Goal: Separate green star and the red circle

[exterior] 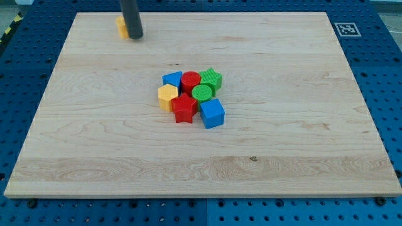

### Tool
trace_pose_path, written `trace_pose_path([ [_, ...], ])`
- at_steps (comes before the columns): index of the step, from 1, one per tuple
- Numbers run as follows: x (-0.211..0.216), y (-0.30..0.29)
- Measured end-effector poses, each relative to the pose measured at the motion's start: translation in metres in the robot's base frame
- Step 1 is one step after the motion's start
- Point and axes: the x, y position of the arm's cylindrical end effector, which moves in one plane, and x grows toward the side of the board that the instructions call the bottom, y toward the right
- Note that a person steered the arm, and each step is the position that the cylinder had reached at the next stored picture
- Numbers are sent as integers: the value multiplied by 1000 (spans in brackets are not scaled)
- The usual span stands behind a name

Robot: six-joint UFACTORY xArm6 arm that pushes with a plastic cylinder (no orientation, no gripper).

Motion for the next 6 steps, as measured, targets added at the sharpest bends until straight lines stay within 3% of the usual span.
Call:
trace_pose_path([
  [1, 9, 0],
  [3, 134, 123],
  [4, 174, 173],
  [6, 183, 242],
])
